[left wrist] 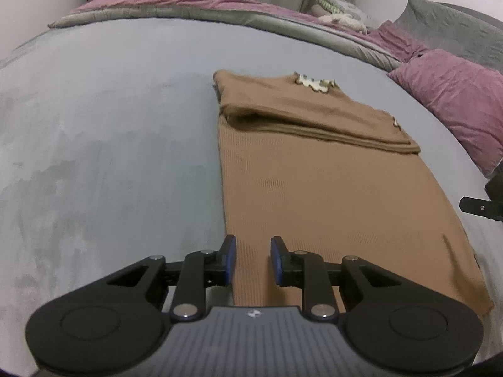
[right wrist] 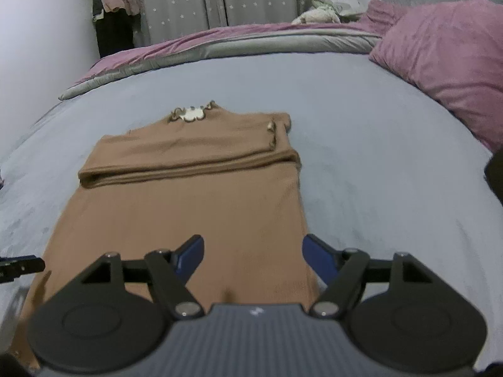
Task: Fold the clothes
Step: 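Raise both grippers and move them to the sweater hem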
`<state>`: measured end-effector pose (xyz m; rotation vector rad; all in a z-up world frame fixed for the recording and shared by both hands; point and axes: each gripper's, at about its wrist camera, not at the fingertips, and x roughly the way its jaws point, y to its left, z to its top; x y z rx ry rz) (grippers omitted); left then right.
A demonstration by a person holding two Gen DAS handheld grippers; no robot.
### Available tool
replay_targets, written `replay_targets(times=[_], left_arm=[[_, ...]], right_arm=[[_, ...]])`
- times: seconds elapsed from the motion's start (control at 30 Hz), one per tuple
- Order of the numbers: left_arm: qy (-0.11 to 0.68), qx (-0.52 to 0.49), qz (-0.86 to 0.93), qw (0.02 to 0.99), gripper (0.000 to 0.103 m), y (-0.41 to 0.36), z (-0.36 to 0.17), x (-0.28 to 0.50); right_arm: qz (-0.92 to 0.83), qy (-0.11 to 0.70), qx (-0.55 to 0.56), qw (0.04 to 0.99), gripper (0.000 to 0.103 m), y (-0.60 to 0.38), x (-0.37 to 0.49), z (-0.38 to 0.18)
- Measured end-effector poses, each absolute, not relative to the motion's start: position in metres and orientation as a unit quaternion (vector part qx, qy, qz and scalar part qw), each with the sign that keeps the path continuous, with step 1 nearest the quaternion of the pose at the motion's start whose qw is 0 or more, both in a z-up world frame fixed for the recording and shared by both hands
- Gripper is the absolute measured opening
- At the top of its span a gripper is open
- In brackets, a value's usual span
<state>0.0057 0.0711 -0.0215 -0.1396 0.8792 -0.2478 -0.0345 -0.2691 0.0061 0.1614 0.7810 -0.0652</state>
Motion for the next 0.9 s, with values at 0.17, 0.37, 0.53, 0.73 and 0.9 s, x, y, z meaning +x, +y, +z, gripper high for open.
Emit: replay_targets(times=[0.17,0.37,0.53,0.73,0.9], left_arm=[[0.448,-0.062,-0.119,0.884,0.024,0.073,-0.023,-0.008],[0.473,-0.065,-0.119,0.870,0.025,0.076,-0.026,-0.023],[0.485,-0.076,-0.125,0.862,0.025,0.079,-0.026,-0.031],[0.501,-0.085,-0.134,0.851,0.025,0.083,-0.027,-0.042],[0.512,-0.100,-0.142,0.841,0.025,0.088,-0.028,-0.049]], right_arm=[[-0.035,0.402,0.087,0.911,0.073,-0.273,-0.054,0.001],[-0.037,0.422,0.095,0.901,0.074,-0.280,-0.075,-0.003],[-0.042,0.438,0.106,0.892,0.074,-0.289,-0.088,-0.008],[-0.045,0.455,0.127,0.880,0.074,-0.301,-0.104,-0.014],[-0.039,0.466,0.174,0.866,0.073,-0.315,-0.116,-0.019]])
